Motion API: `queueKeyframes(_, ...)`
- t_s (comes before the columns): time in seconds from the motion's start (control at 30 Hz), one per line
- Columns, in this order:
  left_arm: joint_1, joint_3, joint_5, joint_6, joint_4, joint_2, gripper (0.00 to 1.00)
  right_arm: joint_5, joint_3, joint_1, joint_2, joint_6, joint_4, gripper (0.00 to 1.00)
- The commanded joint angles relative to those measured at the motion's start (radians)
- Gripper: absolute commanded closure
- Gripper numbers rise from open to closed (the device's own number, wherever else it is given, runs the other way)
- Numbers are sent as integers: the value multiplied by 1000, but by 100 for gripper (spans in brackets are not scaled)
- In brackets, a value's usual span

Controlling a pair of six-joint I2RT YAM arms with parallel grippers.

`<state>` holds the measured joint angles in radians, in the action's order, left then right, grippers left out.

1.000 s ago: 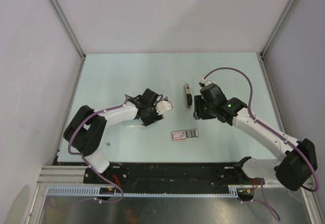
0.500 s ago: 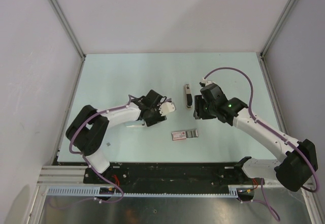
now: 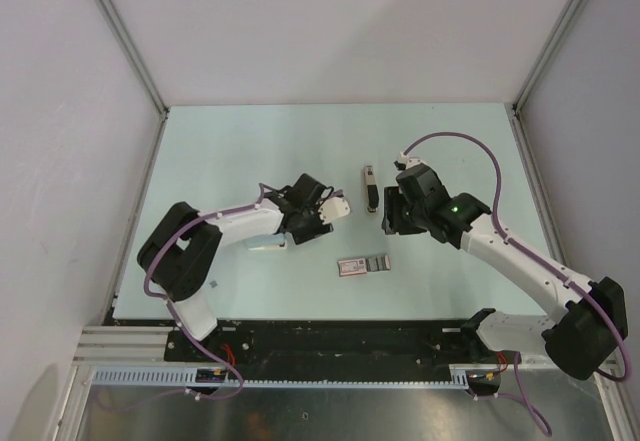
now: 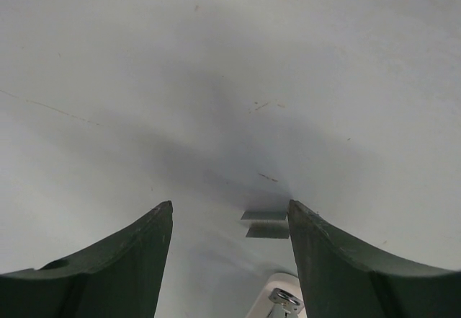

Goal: Unload the staples from the stapler

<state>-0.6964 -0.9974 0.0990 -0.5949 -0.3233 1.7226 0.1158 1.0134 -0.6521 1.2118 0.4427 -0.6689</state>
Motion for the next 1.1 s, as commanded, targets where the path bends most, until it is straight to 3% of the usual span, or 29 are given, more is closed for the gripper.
queueKeyframes(0.0, -3, -31, 24, -19, 20, 33, 30, 16, 2, 4, -30, -6, 3, 50)
queueKeyframes(0.7, 55, -126, 59, 25, 30, 66, 30, 16, -20, 23, -43, -15, 11, 50)
queueKeyframes(0.83, 56, -100, -50, -9, -22, -28, 28, 13, -21, 26, -52, -16, 9, 50)
queueKeyframes(1.07, 54, -3, -302, -205, -116, -176, 25, 7, -22, 34, -58, -18, 13, 50)
